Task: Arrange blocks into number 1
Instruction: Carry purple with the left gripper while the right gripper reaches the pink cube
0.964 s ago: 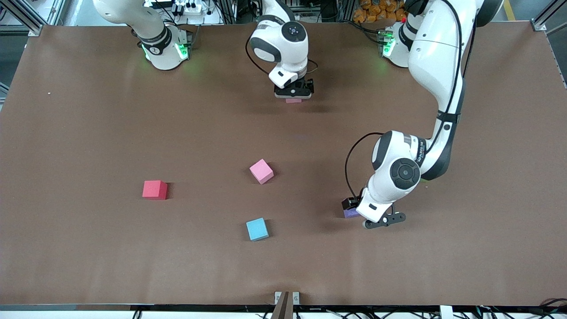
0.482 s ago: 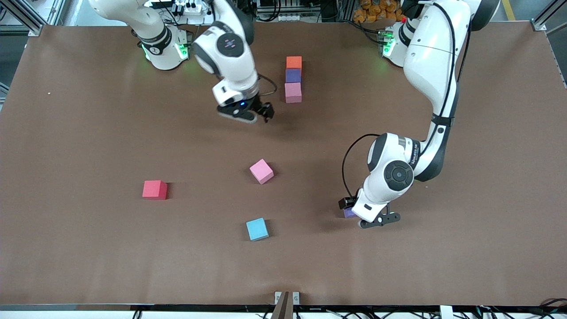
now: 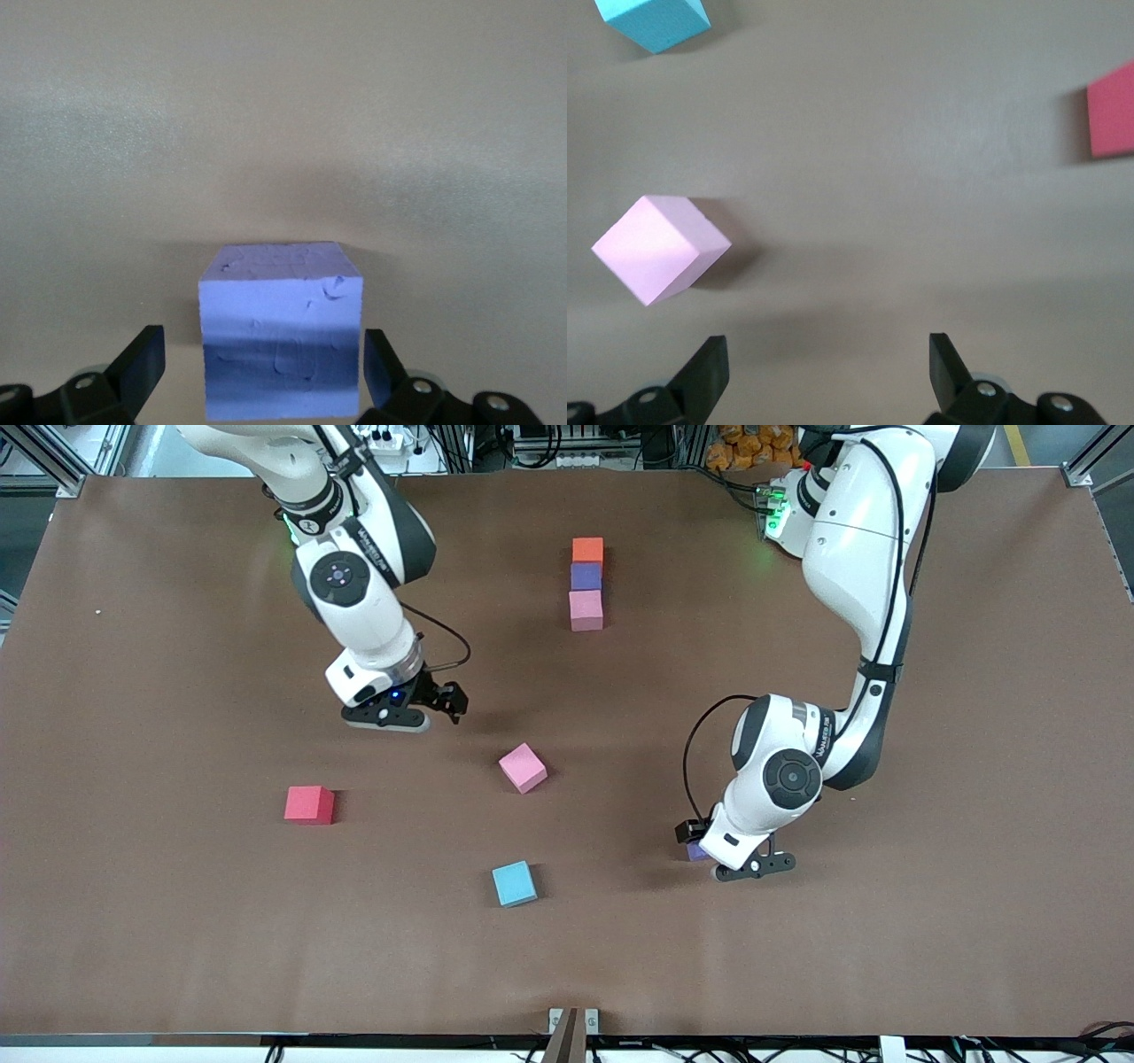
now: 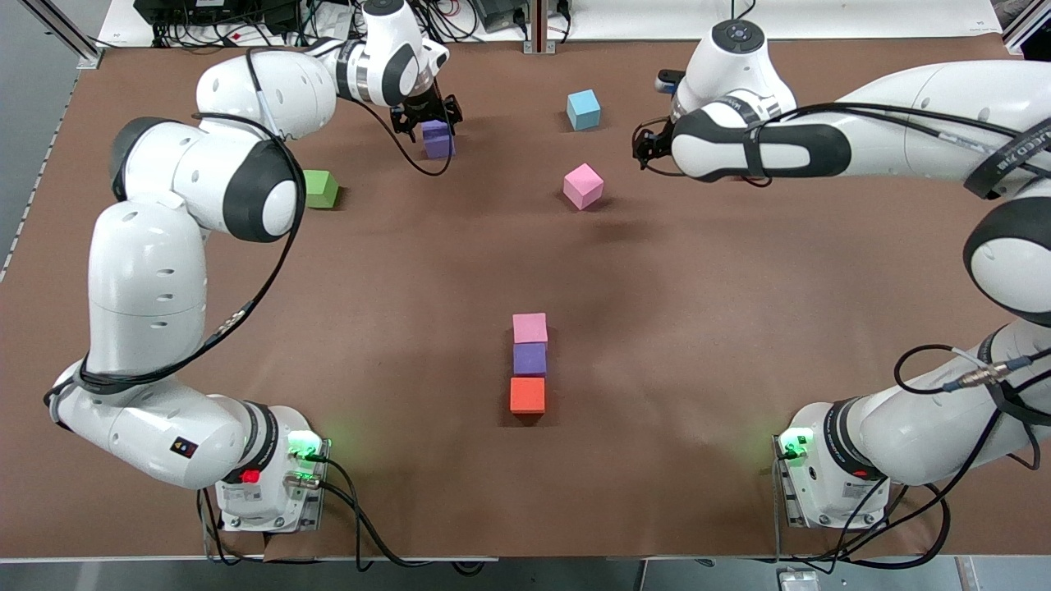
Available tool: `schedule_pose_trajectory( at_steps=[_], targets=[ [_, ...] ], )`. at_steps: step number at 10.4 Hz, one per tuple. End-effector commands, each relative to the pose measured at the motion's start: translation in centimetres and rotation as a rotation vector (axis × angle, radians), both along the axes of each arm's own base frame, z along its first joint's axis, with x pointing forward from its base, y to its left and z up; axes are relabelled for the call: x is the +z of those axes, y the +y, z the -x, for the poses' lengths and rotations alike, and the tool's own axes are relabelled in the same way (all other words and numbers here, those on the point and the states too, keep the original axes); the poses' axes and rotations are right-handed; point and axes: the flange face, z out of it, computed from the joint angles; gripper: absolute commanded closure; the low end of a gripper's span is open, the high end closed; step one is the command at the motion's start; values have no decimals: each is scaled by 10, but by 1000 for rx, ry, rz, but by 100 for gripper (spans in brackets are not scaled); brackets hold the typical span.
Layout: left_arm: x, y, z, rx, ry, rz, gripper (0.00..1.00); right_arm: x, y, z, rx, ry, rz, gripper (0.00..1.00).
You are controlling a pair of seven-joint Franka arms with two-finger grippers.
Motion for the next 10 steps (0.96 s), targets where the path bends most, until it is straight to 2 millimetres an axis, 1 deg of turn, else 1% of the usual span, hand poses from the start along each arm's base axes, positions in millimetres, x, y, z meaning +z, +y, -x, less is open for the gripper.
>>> schedule_pose_trajectory(
  at_steps=[1, 2, 3, 4, 5, 6, 7, 8, 9, 10],
  targets=[
    [9, -3, -4, -19, -18, 24, 76, -18, 42, -22, 126, -8, -4, 0],
    [11, -4, -3, -19, -16, 24, 100, -13, 35, -31, 171, -28, -6, 0],
    [14, -8, 1, -21, -12, 25, 100, -15, 22, -42, 227, -48, -10, 0],
    [21, -11, 7, -24, 9, 23, 100, -18, 9, -52, 218, -63, -18, 0],
    [30, -21, 20, -33, 37, 20, 100, -23, -11, -65, 188, -65, -19, 0],
    [41, -27, 38, -23, 79, 18, 100, -24, -24, -78, 200, -71, -17, 0],
    [52, -39, 61, -45, 107, 35, 100, -27, -35, -88, 204, -74, -16, 0],
    [60, -48, 86, -68, 133, 49, 100, -28, -35, -93, 201, -78, -18, 0],
    [65, -63, 116, -96, 161, 58, 100, -30, -34, -94, 199, -75, -19, 0],
    [71, -77, 140, -90, 178, 63, 100, -29, -33, -93, 201, -76, -19, 0]
  ],
)
